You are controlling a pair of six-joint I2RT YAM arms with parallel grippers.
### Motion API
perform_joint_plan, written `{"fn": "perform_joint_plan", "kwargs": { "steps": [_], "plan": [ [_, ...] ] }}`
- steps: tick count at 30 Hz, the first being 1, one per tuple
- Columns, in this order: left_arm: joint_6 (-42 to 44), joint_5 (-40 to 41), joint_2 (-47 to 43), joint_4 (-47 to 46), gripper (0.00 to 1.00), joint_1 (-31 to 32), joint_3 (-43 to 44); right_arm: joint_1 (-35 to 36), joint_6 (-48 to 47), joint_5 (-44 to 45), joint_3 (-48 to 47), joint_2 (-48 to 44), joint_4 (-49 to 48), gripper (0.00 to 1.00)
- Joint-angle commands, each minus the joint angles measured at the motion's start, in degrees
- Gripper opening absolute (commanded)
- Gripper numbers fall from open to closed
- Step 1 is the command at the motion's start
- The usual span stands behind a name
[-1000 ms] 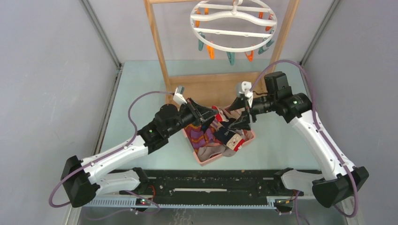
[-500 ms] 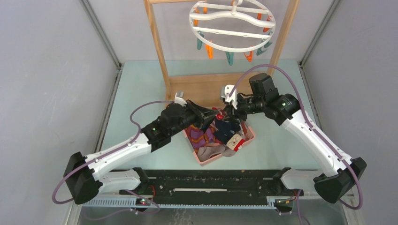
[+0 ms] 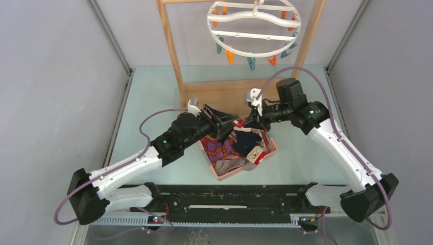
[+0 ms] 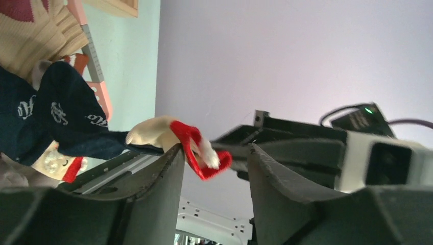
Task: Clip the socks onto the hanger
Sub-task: Pick up the sock from the bin.
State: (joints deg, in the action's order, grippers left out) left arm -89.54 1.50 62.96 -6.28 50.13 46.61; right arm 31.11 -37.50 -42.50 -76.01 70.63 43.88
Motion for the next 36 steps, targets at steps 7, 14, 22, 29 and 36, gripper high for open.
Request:
{"fn": "perform_joint_plan", "kwargs": {
  "steps": [7,14,22,29,36],
  "plan": [
    [46.46,-4.12,-15.04,-10.74,0.81,0.18,-9.73,-17.31,-5.19,-25.49,3.86,-5.13,6.18,0.0],
    [76.91,-15.81,-21.96,-27.39,0.86,0.33,-21.83,-17.73,-11.72,-33.76,4.84,-5.27,10.84,0.0],
    [89.45,-21.13,-14.75,-38.41,0.89,0.32,-20.96,-13.77,-20.31,-36.75,4.9,-4.07,16.63,0.0],
    [85.64,-26.56,-5.25,-48.05,0.82,0.41,-17.7,-12.59,-22.88,-37.49,4.9,-3.41,17.86,0.0],
    [79.73,-29.89,-1.03,-55.17,0.71,1.1,-17.2,-12.39,-22.9,-37.77,4.9,-2.92,17.7,0.0]
  ]
}}
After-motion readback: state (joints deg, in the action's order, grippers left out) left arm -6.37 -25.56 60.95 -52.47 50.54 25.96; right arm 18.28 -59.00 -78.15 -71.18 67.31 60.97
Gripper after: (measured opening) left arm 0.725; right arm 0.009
